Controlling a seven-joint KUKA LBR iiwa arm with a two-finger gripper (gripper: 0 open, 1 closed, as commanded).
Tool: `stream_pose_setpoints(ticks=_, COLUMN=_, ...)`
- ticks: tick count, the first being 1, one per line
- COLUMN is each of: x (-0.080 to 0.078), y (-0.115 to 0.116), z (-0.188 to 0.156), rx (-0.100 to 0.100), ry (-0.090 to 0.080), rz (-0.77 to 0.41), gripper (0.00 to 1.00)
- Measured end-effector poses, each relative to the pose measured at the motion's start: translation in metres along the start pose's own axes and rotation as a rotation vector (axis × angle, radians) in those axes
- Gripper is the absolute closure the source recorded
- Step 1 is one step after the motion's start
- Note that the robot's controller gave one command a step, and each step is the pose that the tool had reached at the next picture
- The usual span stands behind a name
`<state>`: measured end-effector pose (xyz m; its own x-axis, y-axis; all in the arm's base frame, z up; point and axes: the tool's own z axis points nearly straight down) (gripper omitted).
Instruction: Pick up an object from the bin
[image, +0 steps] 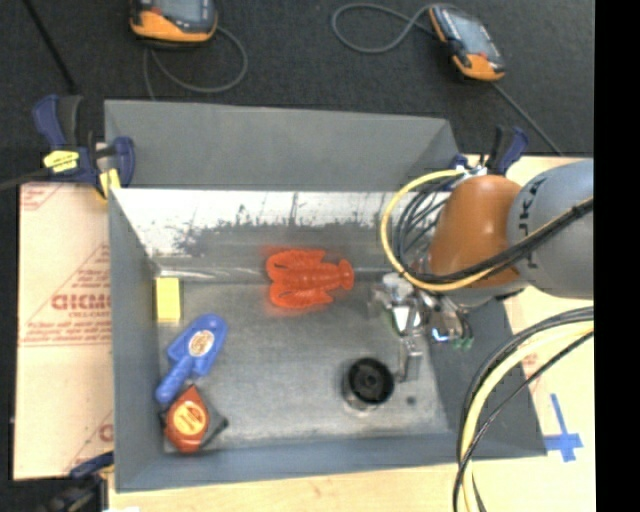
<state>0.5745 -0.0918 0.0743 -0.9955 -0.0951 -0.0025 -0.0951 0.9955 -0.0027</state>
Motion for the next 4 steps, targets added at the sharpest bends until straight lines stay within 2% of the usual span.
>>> stream_pose_setpoints(ticks=1, x=0.027, y=-0.007, z=0.002, rx=0.000, ry=-0.003, rz=0.022, gripper=0.00)
stream_pose_setpoints(ticks=2, x=0.066, y=0.029, z=0.003, rx=-0.003, ry=-0.002, rz=0.016, gripper=0.00)
stream_pose_setpoints(ticks=3, x=0.075, y=0.046, z=0.003, rx=-0.001, ry=-0.002, rz=-0.144, gripper=0.00)
stream_pose_setpoints(ticks=4, x=0.073, y=0.055, z=0.003, rx=-0.004, ry=-0.002, rz=-0.053, gripper=0.00)
